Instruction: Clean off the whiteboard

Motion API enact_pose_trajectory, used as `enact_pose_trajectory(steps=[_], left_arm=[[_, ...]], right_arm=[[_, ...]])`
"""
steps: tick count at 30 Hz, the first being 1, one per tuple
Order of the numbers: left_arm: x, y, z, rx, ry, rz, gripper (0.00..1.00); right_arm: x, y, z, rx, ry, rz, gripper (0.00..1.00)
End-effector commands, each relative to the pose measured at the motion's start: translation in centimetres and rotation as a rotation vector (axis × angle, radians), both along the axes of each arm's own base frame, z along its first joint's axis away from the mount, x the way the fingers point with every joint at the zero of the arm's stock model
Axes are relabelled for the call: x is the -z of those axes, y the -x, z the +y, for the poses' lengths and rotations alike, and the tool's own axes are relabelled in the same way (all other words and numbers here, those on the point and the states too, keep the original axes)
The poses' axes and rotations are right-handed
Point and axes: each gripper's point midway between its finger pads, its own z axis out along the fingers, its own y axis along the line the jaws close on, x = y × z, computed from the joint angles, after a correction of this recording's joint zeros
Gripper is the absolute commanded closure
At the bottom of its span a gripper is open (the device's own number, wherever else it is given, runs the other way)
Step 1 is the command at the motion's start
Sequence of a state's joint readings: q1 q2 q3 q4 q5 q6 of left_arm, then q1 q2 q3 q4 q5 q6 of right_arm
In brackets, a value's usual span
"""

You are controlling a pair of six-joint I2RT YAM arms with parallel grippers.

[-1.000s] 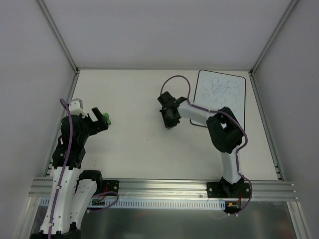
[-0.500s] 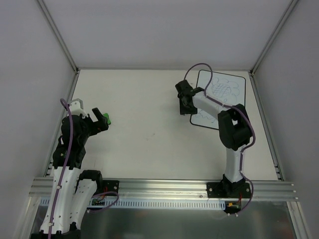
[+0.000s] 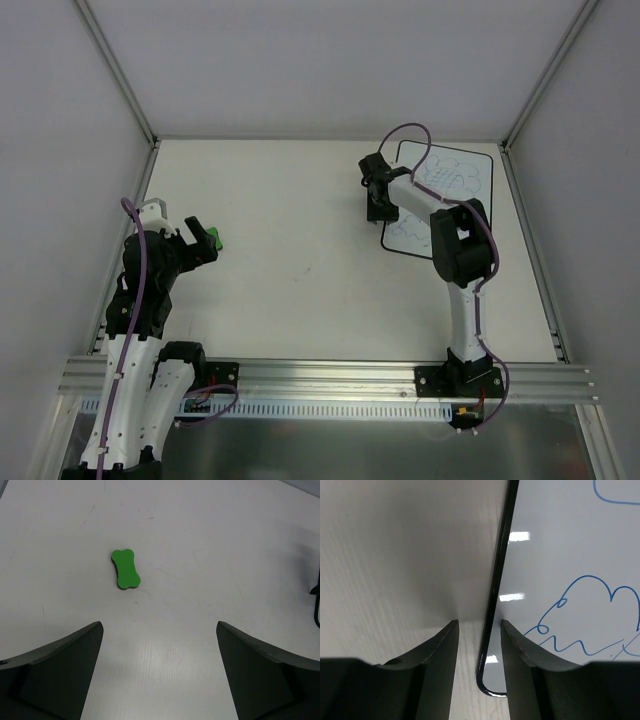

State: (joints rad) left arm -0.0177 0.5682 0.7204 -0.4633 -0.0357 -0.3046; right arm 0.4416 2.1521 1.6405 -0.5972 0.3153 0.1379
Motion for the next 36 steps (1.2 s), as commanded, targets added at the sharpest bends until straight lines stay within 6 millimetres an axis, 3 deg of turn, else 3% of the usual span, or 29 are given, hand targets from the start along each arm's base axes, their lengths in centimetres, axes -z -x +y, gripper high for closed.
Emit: enact_pose_trajectory(steps=[1,4,7,10,14,17,26,31,34,36], left_arm=[[-0.2,-0.2,0.3,-0.019,0.011,-0.017,0.01],[-0.2,-0.2,0.2,-0.017,0.014,-0.017,0.01],[-0.3,-0.1,0.2,-0.017,0.014,-0.022,0.01],[-0.3,-0.1,0.2,-0.017,0.014,-0.020,0.01],[-0.3,-0.2,0.2,-0.017,0.014,-0.021,0.01],[-0.3,-0.2,0.3,-0.020,0.012,-0.018,0.01],[-0.1,-0.2,0.5,-0.032,0.009,-0.016,0.01],[0.2,-0.3,0.5,-0.032,0.010,-0.003,0.01],[0.5,-0.4,0.4,-0.030,0.014,0.012,0.01],[0.6,-0.5,0.3,-0.029,0.016,0.016,0.01]], right_arm=[[0.1,0.1,0.3,0.009,-0.018,0.024,0.60],[0.7,0.8,0.6,0.008,-0.033,0.053,0.66],[1.5,2.2,1.2,-0.017,-0.036,0.088,0.82],[2.6,4.2,2.5,-0.062,-0.041,0.139,0.90],[2.8,7.4,5.4,-0.197,-0.029,0.204,0.97],[2.5,10.6,9.5,-0.337,-0.040,0.252,1.00],[1.3,20.0,21.2,-0.630,-0.181,0.345,1.00],[-1.2,20.7,26.1,-0.727,-0.212,0.239,0.95],[-3.3,21.0,28.3,-0.783,-0.239,0.173,0.84],[-6.1,19.6,28.7,-0.775,-0.253,0.087,0.71]])
